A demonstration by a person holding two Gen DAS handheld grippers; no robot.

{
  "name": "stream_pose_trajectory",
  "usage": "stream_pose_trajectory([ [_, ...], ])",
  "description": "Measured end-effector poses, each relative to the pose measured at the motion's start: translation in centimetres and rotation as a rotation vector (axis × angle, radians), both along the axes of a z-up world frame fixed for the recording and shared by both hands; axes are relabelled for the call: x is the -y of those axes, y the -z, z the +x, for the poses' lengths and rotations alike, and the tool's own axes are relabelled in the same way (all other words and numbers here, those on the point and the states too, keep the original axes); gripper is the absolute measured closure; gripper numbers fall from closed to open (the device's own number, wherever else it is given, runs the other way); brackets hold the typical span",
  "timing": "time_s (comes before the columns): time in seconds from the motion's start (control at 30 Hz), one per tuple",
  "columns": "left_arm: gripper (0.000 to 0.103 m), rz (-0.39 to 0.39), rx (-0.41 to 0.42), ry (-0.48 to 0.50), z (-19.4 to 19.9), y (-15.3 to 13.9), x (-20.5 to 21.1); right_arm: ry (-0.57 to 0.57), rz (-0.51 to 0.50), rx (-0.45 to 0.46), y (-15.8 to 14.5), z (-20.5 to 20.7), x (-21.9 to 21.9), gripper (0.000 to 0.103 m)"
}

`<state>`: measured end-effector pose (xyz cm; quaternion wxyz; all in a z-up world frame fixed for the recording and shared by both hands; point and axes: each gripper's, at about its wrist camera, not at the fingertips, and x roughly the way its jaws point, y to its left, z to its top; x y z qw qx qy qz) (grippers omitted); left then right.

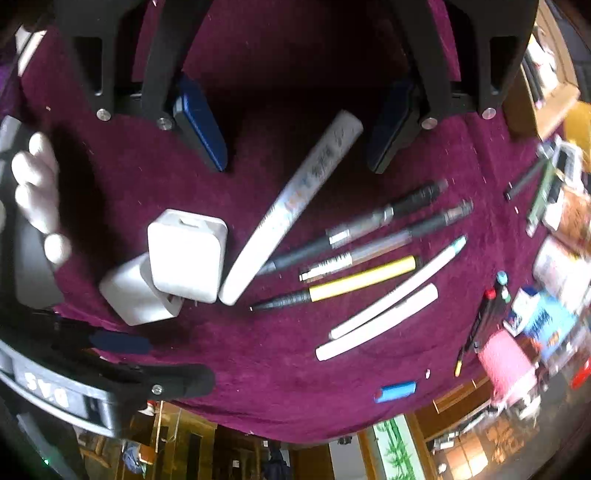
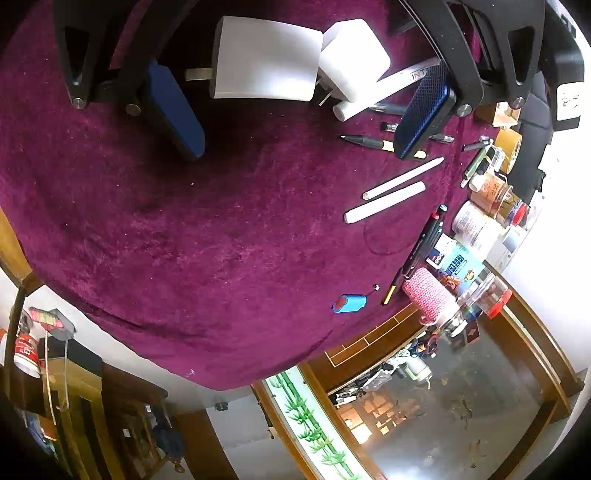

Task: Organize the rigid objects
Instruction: 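Grasp the white PAINT marker with the left tool while the right tool approaches the white charger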

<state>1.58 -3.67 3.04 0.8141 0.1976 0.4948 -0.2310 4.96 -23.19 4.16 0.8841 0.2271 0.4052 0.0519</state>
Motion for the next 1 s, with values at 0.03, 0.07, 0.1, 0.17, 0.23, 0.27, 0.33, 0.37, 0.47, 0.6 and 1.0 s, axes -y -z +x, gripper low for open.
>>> stream_pose_trajectory([
  [0.03, 0.026, 0.005, 0.010, 0.008, 0.1, 0.0, 0.3, 0.001, 0.005, -0.002, 0.0, 0.0, 0.0, 0.001],
  [0.07, 0.026, 0.004, 0.014, 0.016, 0.4, 0.1, 0.7, 0.000, 0.010, -0.005, 0.1, 0.1, 0.1, 0.001],
  [0.1, 0.026, 0.004, 0.019, 0.019, 0.6, 0.1, 1.0, -0.002, 0.015, -0.008, 0.1, 0.1, 0.1, 0.001],
  [0.17, 0.026, 0.002, 0.018, 0.018, 1.0, 0.2, 1.6, -0.005, 0.020, -0.009, 0.1, 0.1, 0.1, 0.001],
  [0.23, 0.050, -0.026, 0.002, 0.004, 1.1, 0.1, 1.7, -0.005, 0.023, -0.005, 0.1, 0.1, 0.2, 0.001],
  [0.27, 0.061, -0.054, -0.018, 0.002, 0.8, -0.1, 1.5, -0.002, 0.022, -0.005, 0.1, 0.0, 0.2, 0.001],
  [0.33, 0.086, -0.025, -0.001, -0.025, -0.1, -0.4, 1.3, 0.005, 0.021, -0.011, 0.2, 0.0, 0.3, 0.001],
  [0.37, 0.086, -0.028, 0.001, -0.038, -0.7, -0.5, 0.8, 0.007, 0.026, -0.017, 0.3, 0.0, 0.4, 0.001],
  [0.47, 0.087, -0.055, -0.045, -0.072, -2.6, -0.5, -1.4, 0.009, 0.049, -0.024, 0.4, 0.0, 0.7, 0.001],
  [0.6, 0.083, -0.108, -0.082, -0.124, -3.0, -0.4, -2.9, 0.004, 0.050, -0.018, 0.3, 0.0, 0.6, 0.001],
  [1.0, 0.089, -0.225, -0.034, -0.164, -3.8, -1.3, -3.7, 0.014, 0.052, 0.008, 0.4, 0.2, 1.1, 0.001],
])
